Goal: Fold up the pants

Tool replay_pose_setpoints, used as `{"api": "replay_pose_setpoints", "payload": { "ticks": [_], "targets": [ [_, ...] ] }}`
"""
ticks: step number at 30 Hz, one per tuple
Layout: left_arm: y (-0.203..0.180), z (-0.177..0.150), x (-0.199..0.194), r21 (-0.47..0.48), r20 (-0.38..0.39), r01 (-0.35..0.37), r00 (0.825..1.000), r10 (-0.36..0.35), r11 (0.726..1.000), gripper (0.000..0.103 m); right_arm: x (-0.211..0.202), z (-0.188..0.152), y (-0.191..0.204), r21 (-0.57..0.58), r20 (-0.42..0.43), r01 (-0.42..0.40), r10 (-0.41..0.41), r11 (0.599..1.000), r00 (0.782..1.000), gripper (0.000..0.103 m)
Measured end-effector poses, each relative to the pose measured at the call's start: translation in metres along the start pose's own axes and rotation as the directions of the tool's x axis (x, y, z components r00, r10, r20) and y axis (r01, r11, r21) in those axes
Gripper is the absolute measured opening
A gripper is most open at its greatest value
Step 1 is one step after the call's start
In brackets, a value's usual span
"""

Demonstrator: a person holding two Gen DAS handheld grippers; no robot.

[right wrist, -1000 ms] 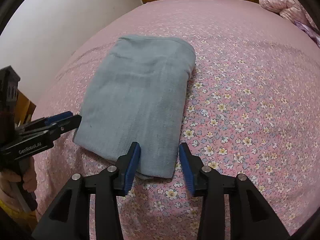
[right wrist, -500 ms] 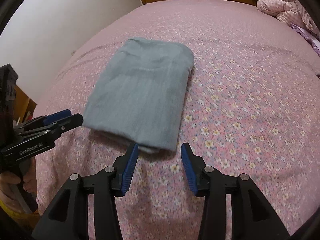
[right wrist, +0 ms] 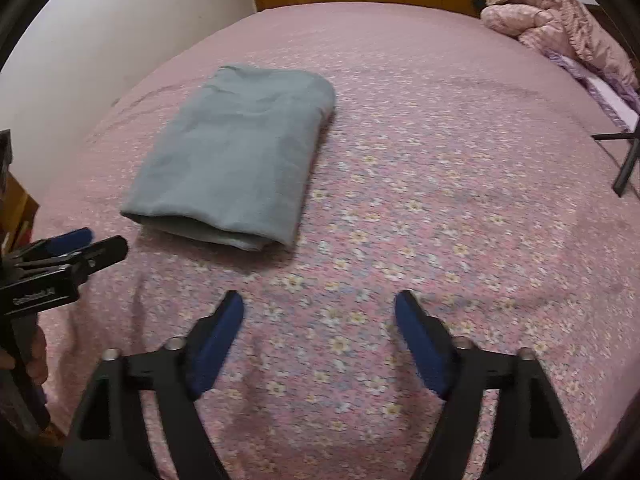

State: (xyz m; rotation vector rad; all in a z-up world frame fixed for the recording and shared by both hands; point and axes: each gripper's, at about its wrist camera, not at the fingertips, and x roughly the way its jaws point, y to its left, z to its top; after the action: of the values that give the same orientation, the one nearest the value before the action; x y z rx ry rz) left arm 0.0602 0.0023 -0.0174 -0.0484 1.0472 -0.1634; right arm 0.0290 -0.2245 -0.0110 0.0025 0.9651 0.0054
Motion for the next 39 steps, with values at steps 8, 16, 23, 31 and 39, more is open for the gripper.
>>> {"api": "replay_pose_setpoints", "payload": {
  "ticks": [8, 16, 23, 31, 39],
  "targets": [
    [-0.009, -0.010, 0.009, 0.022, 0.008, -0.047, 0.999, 0.047, 0.999, 0.101, 0.020, -0.016, -0.005, 0.018, -0.022, 0.019, -0.019, 1.000, 1.000, 0.086],
    [-0.016, -0.016, 0.031, 0.020, -0.063, -0.063, 0.996, 0.065, 0.998, 0.103, 0.024, -0.018, 0.003, 0.007, 0.005, 0.051, -0.051, 0.999, 0.999, 0.098],
    [-0.026, -0.017, 0.034, 0.028, -0.054, -0.076, 0.996, 0.077, 0.997, 0.103, 0.027, -0.019, 0.001, -0.004, 0.016, 0.062, -0.062, 0.998, 0.998, 0.101],
    [-0.028, -0.018, 0.033, 0.032, -0.044, -0.078, 0.996, 0.079, 0.996, 0.103, 0.027, -0.022, 0.008, -0.003, 0.022, 0.071, -0.071, 0.997, 0.997, 0.103],
    [-0.027, -0.018, 0.034, 0.028, -0.039, -0.079, 0.996, 0.080, 0.996, 0.103, 0.027, -0.022, 0.007, -0.004, 0.023, 0.070, -0.070, 0.998, 0.997, 0.103]
  ]
}}
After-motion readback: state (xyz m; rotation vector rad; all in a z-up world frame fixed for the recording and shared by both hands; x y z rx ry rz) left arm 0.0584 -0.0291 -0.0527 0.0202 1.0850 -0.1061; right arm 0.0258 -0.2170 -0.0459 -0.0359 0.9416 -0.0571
